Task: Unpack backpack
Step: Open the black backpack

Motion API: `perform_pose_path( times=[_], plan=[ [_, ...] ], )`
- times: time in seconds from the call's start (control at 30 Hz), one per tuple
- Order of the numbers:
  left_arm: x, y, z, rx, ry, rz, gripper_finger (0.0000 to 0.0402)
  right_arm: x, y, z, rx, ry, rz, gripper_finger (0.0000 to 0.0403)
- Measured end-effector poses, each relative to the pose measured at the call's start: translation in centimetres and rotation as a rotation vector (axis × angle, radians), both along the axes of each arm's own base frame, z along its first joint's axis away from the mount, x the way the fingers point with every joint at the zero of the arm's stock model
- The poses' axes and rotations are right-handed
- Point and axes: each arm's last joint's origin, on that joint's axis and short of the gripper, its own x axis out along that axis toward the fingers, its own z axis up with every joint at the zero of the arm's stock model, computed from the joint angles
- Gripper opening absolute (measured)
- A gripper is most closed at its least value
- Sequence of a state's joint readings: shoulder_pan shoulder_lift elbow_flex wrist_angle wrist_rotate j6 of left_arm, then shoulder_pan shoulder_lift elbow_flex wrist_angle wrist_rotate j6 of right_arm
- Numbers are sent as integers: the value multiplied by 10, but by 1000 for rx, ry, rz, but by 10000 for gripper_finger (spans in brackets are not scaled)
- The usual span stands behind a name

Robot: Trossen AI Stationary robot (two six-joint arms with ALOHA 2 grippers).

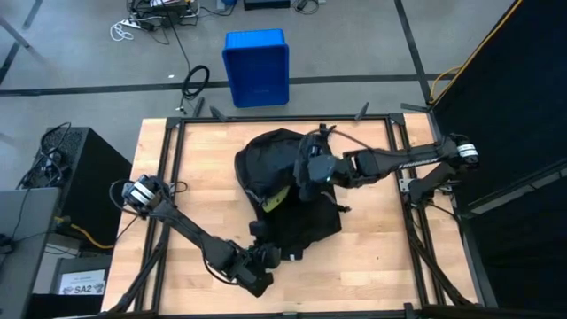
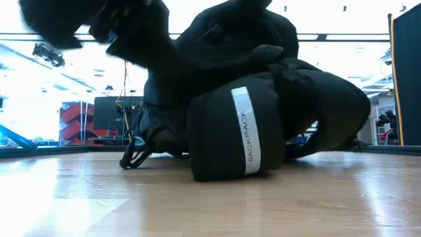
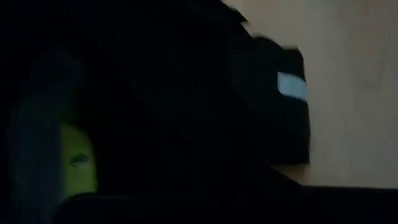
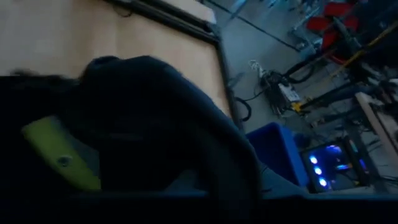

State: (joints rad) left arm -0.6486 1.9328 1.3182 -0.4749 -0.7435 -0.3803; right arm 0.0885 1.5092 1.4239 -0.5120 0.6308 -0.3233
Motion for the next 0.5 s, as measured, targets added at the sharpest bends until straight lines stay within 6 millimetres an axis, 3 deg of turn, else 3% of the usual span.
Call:
perform_pose_path(
  times=[0.3, 0.5],
  plan=[
    [-5, -11, -12, -100, 84, -43, 0, -46, -50, 43, -24, -104, -116, 0],
    [-7, -11, -14, -126, 109, -40, 0, -60, -71, 48, 26, -109, -131, 0]
  ],
)
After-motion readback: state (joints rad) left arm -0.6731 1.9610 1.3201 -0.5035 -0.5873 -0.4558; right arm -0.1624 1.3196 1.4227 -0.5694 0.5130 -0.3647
